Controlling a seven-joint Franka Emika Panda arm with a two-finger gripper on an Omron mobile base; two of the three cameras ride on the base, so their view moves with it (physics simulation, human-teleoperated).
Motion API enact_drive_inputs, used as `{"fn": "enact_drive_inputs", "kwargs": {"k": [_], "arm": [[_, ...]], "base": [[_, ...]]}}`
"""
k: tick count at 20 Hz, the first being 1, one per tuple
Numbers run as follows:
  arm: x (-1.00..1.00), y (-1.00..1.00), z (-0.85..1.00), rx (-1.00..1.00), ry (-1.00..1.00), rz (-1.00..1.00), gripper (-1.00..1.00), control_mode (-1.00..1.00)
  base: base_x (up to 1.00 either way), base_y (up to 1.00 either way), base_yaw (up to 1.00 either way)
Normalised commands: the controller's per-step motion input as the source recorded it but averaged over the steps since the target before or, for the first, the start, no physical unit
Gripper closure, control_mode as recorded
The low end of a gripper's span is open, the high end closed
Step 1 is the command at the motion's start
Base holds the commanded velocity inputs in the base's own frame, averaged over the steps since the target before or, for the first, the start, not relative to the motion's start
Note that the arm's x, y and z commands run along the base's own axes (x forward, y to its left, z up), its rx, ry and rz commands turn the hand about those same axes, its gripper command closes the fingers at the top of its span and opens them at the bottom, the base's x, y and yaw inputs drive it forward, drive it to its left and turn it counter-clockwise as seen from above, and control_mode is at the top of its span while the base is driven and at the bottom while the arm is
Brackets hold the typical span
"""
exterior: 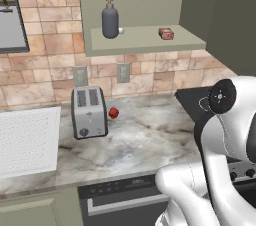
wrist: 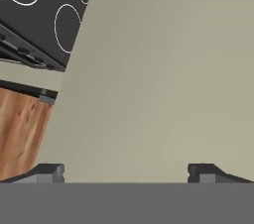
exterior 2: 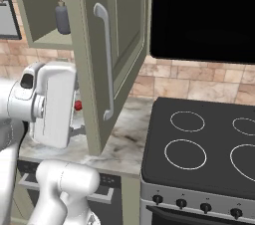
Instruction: Pick the soap dispenser and bar soap from the cabinet and place them on the counter.
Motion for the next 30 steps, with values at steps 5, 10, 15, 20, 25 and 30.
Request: {"fn": "enact_drive_inputs", "kwargs": {"k": [5,10,15,20,25,30], "arm": [[0.07,0.08,-0.02,0.00,-0.02,-0.05,-1.00,-1.00],[0.06,0.24,0.09,0.01,-0.05,-0.10,-1.00,-1.00],[0.09,0.38,0.22,0.00,-0.06,-0.07,-1.00,-1.00],[0.12,0.41,0.11,0.04,-0.07,-0.03,-1.00,-1.00],[0.20,0.44,0.00,0.09,-0.02,0.00,-1.00,-1.00],[0.20,0.35,-0.07,0.13,0.00,0.05,-1.00,-1.00]], "base": [[0.00,0.00,0.00],[0.00,0.00,0.00],[0.00,0.00,0.00],[0.00,0.00,0.00],[0.00,0.00,0.00],[0.00,0.00,0.00]]}}
